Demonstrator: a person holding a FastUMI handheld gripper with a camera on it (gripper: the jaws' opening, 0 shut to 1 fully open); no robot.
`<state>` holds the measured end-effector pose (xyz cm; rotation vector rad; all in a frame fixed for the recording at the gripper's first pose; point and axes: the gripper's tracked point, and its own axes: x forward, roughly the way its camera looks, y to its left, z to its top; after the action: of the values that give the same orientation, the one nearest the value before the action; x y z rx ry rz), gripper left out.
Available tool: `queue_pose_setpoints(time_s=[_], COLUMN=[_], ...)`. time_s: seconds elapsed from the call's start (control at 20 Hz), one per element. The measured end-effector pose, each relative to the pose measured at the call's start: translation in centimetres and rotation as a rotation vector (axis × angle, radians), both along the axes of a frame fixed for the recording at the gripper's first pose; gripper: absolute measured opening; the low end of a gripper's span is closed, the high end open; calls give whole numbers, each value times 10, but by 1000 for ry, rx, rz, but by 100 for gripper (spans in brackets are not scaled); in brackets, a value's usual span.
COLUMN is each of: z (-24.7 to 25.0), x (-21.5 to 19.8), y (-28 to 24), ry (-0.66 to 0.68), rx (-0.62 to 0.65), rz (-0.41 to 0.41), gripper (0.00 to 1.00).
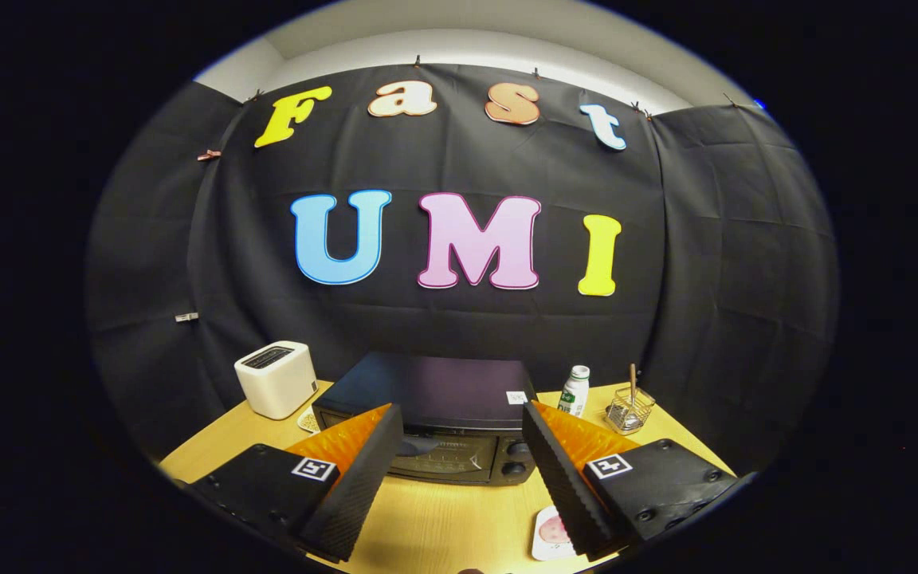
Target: Open the toaster oven, put the food inside, and close the toaster oven door.
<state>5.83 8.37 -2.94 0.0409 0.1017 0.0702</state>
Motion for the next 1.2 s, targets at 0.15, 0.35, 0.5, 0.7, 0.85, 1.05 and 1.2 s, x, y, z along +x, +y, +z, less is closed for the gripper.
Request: queue_pose_setpoints(time_s=[0.15,0.35,0.5,0.7,0.85,1.05,1.2], z=[-6,-36,-60,-85,-100,-124,-129], x=[25,54,68,86,104,114,112], y=[16,36,47,61,67,72,75], ry=[-8,43,74,94,104,164,155], rx=[-16,12,5,-28,-25,-5,-1], rz=[-8,-23,-11,12,1,-24,-29], gripper=[98,98,98,99,99,98,99])
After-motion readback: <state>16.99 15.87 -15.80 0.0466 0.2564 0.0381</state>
